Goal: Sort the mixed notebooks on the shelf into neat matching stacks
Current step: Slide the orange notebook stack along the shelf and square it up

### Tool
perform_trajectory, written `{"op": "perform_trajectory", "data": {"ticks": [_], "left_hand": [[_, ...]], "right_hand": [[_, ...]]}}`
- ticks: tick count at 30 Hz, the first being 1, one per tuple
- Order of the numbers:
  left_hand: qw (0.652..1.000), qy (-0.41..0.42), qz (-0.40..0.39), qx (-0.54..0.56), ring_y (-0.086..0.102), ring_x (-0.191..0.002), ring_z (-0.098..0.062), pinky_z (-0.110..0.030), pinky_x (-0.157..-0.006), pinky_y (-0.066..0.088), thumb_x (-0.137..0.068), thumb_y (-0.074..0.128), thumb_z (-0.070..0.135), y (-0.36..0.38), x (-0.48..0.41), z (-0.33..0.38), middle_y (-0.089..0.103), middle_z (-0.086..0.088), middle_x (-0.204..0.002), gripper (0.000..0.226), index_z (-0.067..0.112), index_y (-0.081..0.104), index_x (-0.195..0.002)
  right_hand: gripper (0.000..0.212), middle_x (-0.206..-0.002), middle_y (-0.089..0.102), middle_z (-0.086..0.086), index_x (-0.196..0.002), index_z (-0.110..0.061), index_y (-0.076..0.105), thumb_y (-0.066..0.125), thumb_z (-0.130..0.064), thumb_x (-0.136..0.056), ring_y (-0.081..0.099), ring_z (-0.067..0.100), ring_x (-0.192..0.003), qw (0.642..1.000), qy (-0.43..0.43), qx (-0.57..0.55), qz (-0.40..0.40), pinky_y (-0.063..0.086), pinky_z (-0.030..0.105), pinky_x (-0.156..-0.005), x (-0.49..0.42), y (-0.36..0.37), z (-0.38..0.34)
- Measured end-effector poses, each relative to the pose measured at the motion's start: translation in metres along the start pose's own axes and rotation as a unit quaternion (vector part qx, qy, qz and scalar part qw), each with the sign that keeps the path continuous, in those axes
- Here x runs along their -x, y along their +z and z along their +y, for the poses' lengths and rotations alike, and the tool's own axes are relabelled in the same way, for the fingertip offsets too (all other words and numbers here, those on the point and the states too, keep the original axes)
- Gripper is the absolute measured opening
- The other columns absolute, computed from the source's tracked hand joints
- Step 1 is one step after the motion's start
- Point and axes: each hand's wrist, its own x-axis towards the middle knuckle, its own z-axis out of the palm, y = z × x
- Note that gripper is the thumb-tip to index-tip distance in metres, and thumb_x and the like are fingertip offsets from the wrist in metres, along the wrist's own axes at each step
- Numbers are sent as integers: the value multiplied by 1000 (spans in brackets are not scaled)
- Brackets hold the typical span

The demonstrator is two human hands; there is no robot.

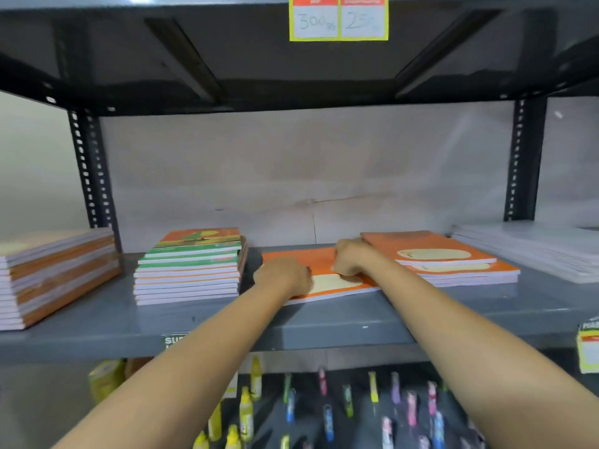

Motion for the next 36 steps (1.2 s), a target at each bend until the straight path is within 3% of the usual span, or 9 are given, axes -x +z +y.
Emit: {"op": "perform_trajectory", "data": {"ticks": [3, 6, 10, 13, 16, 24, 31, 34, 36], "left_hand": [[995, 11, 8, 94, 50, -124, -37, -42, -102, 43, -89, 48, 43, 2, -3, -2, 50, -14, -139, 48, 14, 53, -127], [978, -2, 41, 206, 49, -122, -37, -42, -105, 42, -84, 61, 34, 0, -5, -5, 29, -13, -140, 54, 22, 42, -133], [922, -60, 117, 364, 52, -116, -35, -33, -103, 40, -83, 66, 17, -5, -7, -14, 22, -16, -143, 58, 20, 41, -135], [876, -94, 164, 444, 46, -125, -36, -37, -106, 37, -81, 70, 20, -12, -9, -10, 31, -18, -146, 68, 16, 38, -140], [859, -49, 187, 474, 48, -129, -33, -41, -108, 39, -85, 66, 20, -20, -8, 5, 45, -16, -145, 64, 9, 39, -142], [848, 61, 170, 499, 52, -127, -33, -47, -107, 43, -84, 68, 19, -43, -39, 113, 47, -14, -142, 67, 12, 38, -143], [895, 101, 138, 412, 48, -130, -32, -36, -107, 39, -87, 63, 20, -9, -73, 183, 44, -16, -141, 57, 12, 43, -140], [954, 90, 102, 269, 58, -118, -33, -37, -95, 47, -84, 63, 30, 14, -83, 186, 61, -12, -128, 43, 14, 59, -124], [972, 71, 49, 217, 65, -100, -30, -37, -86, 53, -83, 63, 30, 24, -88, 185, 70, -10, -113, 30, 12, 68, -106]], "right_hand": [[62, -124, 62, 10, -131, -15, 44, 61, -16, -72, 62, 30, -106, 991, 28, -130, 34, 52, 35, -93, -3, 5, 8], [52, -117, 60, 9, -121, -20, 45, 61, -10, -72, 62, 28, -102, 964, 25, -258, 56, 55, 36, -85, -2, 6, 12], [52, -82, 58, 5, -114, -27, 54, 47, 3, -71, 58, 25, -74, 885, 7, -436, 162, 48, 34, -62, 5, -2, 16], [48, -101, 60, 6, -109, -21, 64, 51, 11, -76, 56, 18, -79, 818, -37, -533, 215, 48, 29, -61, 14, -15, 18], [41, -108, 59, 0, -110, -13, 70, 57, 12, -80, 53, 10, -97, 787, -58, -560, 254, 47, 23, -80, 22, -35, 33], [35, -116, 67, 5, -113, -12, 71, 63, 2, -82, 60, 18, -89, 772, 18, -549, 320, 55, 35, -89, 18, -79, 133], [34, -116, 66, 5, -109, -14, 71, 56, 3, -84, 61, 20, -95, 828, 73, -460, 311, 49, 25, -80, -8, -73, 205], [39, -126, 66, 9, -114, -14, 70, 47, 1, -86, 63, 24, -106, 934, 62, -309, 169, 55, 25, -83, -21, -51, 225], [43, -140, 56, 9, -127, -12, 62, 41, 0, -91, 55, 23, -122, 962, 49, -259, 70, 47, 24, -97, -22, -40, 233]]}}
